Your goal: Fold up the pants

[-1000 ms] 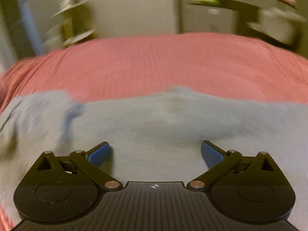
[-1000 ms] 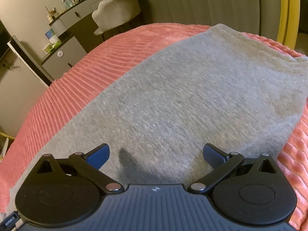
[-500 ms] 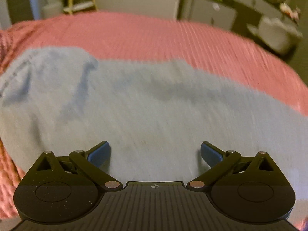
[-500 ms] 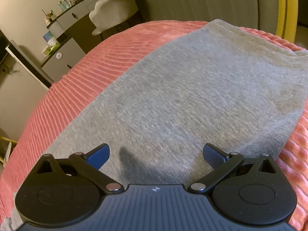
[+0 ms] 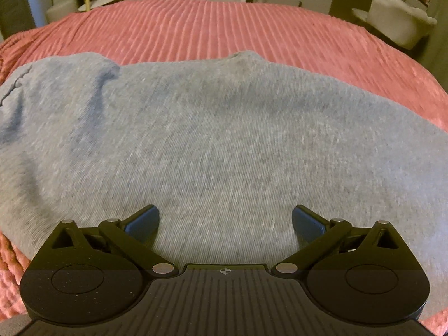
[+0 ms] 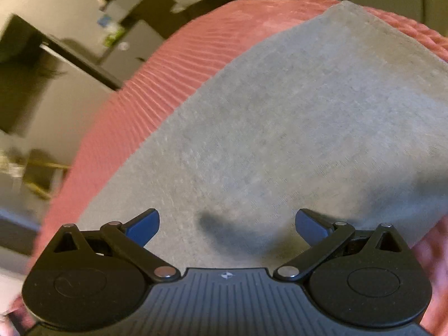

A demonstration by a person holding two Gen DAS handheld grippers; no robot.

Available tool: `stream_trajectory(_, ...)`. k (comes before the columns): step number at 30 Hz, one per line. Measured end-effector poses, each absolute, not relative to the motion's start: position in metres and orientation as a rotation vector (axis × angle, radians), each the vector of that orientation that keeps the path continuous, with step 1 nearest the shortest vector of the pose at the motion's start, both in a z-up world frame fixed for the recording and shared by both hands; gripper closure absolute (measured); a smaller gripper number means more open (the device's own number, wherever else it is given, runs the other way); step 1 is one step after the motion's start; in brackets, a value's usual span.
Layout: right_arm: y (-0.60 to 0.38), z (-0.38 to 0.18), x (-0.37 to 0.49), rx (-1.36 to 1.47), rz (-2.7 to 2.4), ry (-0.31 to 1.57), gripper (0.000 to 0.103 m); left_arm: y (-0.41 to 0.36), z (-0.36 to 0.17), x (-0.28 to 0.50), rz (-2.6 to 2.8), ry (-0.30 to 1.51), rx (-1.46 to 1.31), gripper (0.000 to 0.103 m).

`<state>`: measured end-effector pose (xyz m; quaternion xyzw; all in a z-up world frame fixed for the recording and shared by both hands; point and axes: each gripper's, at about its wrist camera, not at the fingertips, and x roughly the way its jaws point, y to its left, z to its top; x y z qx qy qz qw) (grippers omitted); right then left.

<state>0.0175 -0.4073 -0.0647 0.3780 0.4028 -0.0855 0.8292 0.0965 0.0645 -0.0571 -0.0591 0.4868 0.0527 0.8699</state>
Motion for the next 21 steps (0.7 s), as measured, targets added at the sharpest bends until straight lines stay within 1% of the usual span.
stream_trajectory(4,-0.46,-0.047,-0.032,0.643,-0.556,0.759,0.001,0.061,-0.06,0.102,0.115,1.014,-0.108,0.0)
stream_trajectory(5,-0.472,-0.042,-0.051,0.649,-0.624,0.715,0.003,0.061,-0.06,0.102,0.115,1.012,-0.104,0.0)
stream_trajectory(9,-0.509,-0.05,-0.124,0.963,-0.608,0.517,0.005,0.06,-0.06,0.103,0.12,1.007,-0.092,0.0)
stream_trajectory(10,-0.514,-0.058,-0.139,1.034,-0.609,0.479,0.01,0.059,-0.06,0.105,0.121,1.006,-0.09,0.0)
stream_trajectory(11,-0.517,-0.065,-0.148,1.08,-0.605,0.455,0.018,0.058,-0.061,0.106,0.124,1.003,-0.087,0.0)
stream_trajectory(12,-0.519,-0.072,-0.155,1.115,-0.592,0.436,0.022,0.058,-0.061,0.106,0.126,1.001,-0.084,0.0)
stream_trajectory(14,-0.522,-0.087,-0.159,1.165,-0.567,0.442,0.038,0.056,-0.062,0.108,0.127,0.998,-0.075,0.0)
stream_trajectory(16,-0.521,-0.091,-0.158,1.157,-0.567,0.445,0.043,0.056,-0.062,0.108,0.128,0.997,-0.075,0.0)
stream_trajectory(21,-0.534,-0.086,-0.158,1.188,-0.532,0.378,0.043,0.056,-0.063,0.108,0.138,0.992,-0.071,0.0)
